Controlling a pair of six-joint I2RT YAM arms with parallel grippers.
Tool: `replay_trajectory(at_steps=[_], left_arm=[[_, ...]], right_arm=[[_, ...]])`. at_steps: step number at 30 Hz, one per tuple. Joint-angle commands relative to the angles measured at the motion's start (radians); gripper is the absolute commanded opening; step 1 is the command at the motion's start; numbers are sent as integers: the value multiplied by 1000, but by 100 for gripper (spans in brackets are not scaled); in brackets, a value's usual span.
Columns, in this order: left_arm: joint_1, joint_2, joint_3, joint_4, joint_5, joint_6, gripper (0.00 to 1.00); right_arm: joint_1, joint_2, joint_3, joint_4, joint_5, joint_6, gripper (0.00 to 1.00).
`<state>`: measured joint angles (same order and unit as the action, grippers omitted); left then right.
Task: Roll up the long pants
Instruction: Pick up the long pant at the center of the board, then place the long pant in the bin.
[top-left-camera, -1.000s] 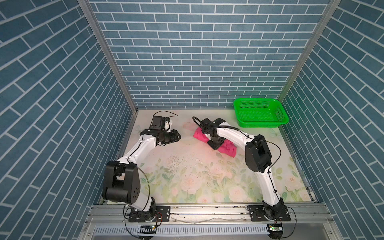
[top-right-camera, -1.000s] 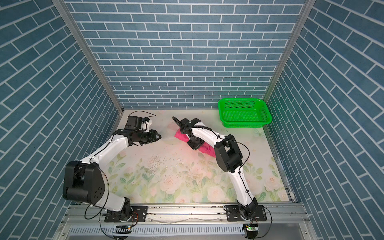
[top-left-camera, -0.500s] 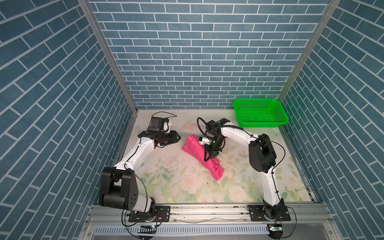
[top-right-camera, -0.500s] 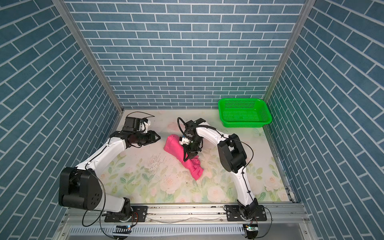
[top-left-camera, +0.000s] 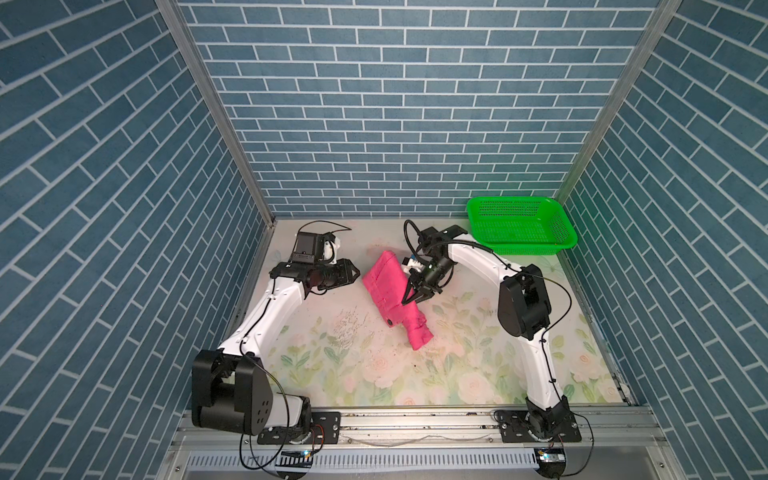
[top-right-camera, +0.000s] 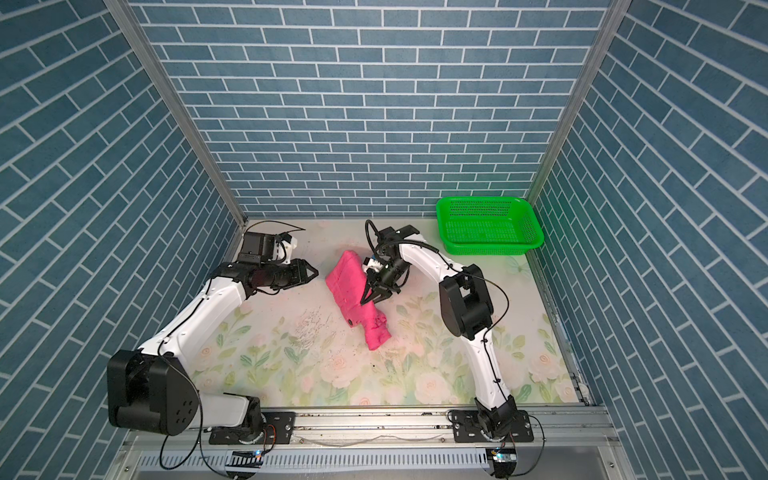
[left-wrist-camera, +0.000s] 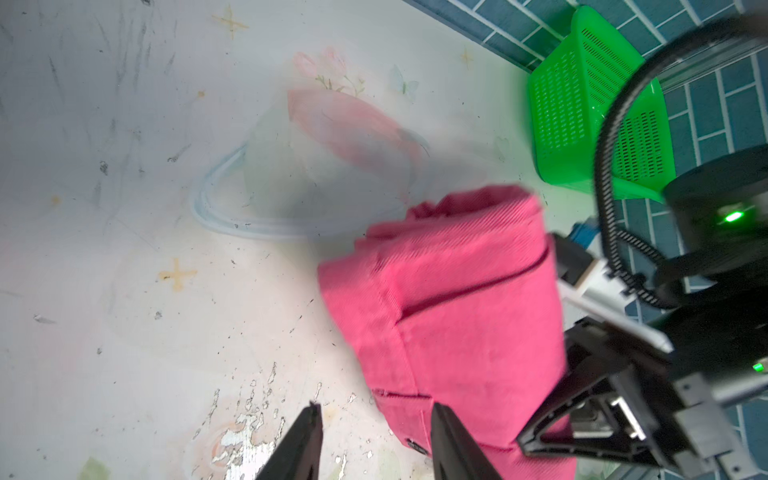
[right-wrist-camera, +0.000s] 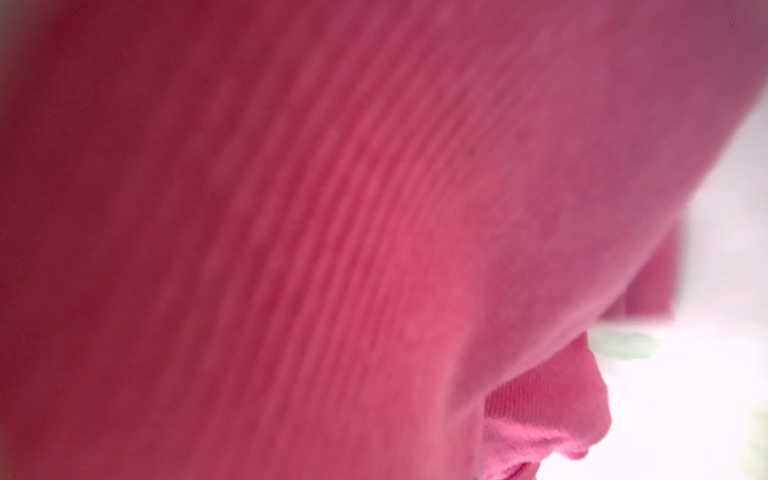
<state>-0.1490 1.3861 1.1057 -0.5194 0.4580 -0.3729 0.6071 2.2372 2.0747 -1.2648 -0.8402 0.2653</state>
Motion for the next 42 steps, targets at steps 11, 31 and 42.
replay_trajectory(at_steps=[11, 31, 42], left_arm=[[6, -13, -27, 3, 13, -16, 47], [6, -20, -40, -8, 12, -6, 47], [6, 6, -28, -5, 22, -8, 47]], right_arm=[[-217, -163, -22, 634, 197, 702, 0], [-506, -212, -104, 1324, 549, 1211, 0], [-616, -424, -595, 1609, 696, 1320, 0]])
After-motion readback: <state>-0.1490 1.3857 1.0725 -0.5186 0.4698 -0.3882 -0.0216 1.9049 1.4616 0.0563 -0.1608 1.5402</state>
